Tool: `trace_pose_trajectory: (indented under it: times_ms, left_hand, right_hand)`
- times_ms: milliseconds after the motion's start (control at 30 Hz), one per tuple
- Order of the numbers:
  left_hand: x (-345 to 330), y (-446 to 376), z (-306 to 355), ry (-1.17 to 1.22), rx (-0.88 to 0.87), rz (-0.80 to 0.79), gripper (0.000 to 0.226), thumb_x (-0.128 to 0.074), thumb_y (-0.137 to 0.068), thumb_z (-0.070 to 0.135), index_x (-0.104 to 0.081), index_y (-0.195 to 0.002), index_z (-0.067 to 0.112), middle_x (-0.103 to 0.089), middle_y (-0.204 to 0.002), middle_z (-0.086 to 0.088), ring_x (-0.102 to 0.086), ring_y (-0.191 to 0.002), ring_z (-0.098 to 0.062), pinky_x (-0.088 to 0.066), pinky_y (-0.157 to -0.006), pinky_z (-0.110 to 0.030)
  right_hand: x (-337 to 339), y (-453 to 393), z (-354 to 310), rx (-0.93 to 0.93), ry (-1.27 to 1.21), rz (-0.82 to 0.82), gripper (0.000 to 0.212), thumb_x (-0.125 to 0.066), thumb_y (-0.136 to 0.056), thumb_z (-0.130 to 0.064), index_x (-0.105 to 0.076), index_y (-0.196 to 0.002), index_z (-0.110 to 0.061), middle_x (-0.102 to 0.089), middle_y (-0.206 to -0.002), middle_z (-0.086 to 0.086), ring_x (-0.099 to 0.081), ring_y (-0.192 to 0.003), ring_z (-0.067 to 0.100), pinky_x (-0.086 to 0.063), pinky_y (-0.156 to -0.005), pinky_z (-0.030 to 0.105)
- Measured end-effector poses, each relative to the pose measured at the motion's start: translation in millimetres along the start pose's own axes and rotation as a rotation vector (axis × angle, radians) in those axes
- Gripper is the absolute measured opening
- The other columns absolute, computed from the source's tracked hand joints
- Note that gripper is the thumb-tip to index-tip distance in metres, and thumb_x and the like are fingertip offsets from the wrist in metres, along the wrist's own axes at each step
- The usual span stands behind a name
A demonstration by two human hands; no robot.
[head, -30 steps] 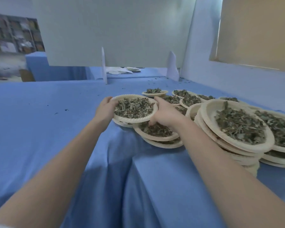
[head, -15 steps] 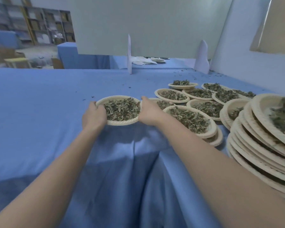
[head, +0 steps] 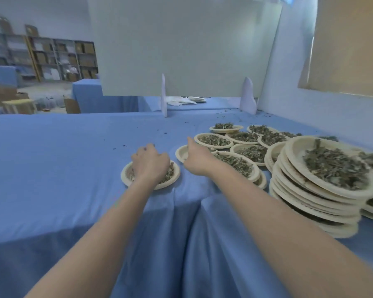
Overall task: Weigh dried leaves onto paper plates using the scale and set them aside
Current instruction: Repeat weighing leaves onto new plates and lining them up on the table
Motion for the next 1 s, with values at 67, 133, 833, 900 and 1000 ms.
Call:
trace_pose_trajectory:
  times_ms: [67,133,833,900,1000]
  left_hand:
    - [-5.3,19.7,31.5,0.067,-0.093,-0.035,0.048,-0.041,-0.093,0.019,-0.039,-0.139,0.008,-0.039,-0.142,-0.016,-0.03,-0.131,-0.033,-0.025,-0.106,-0.038]
    - [-9.3,39.1,64.4,0.129,-0.172,-0.071,0.047,-0.042,-0.092,0.016,-0.041,-0.138,0.009,-0.042,-0.141,-0.015,-0.034,-0.13,-0.032,-0.029,-0.106,-0.039]
    - [-207.1,342.0,417.2,0.266,-0.64,-0.61,0.042,-0.044,-0.091,0.019,-0.045,-0.13,0.002,-0.053,-0.13,-0.017,-0.052,-0.114,-0.032,-0.041,-0.083,-0.032]
    - [-225.3,346.8,420.0,0.191,-0.598,-0.617,0.045,-0.045,-0.088,0.019,-0.043,-0.128,0.0,-0.054,-0.124,-0.018,-0.053,-0.107,-0.033,-0.038,-0.072,-0.033]
    - [-244.2,348.7,419.7,0.224,-0.49,-0.652,0.022,-0.05,-0.081,0.011,-0.053,-0.1,0.0,-0.059,-0.094,-0.017,-0.057,-0.083,-0.029,-0.042,-0.061,-0.035]
  right_hand:
    - [20.9,17.4,-1.4,0.012,-0.009,0.044,0.056,-0.044,-0.09,-0.004,-0.023,-0.142,-0.003,-0.045,-0.138,0.017,-0.046,-0.122,0.031,-0.039,-0.087,0.032]
    - [45.8,37.5,4.2,0.011,-0.011,0.084,0.059,-0.046,-0.09,-0.004,-0.021,-0.144,-0.004,-0.045,-0.138,0.016,-0.047,-0.121,0.03,-0.04,-0.088,0.032]
    - [295.3,389.7,333.0,-0.662,0.104,0.494,0.06,-0.051,-0.091,-0.019,-0.028,-0.145,-0.008,-0.041,-0.144,0.01,-0.041,-0.129,0.026,-0.036,-0.092,0.029]
    - [295.4,400.9,360.3,-0.744,0.1,0.49,0.047,-0.05,-0.092,-0.022,-0.039,-0.134,-0.004,-0.048,-0.132,0.013,-0.049,-0.117,0.028,-0.043,-0.089,0.036]
    - [287.9,406.5,388.4,-0.812,0.05,0.465,0.027,-0.052,-0.09,-0.023,-0.052,-0.107,-0.002,-0.054,-0.095,0.011,-0.05,-0.078,0.022,-0.037,-0.056,0.031]
Point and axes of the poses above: each hand's wrist, its own y-axis away from the middle knuckle, its own x-axis out of the back of the hand, z = x × y, the point moved 4 cm from there along -y, towards the middle knuckle
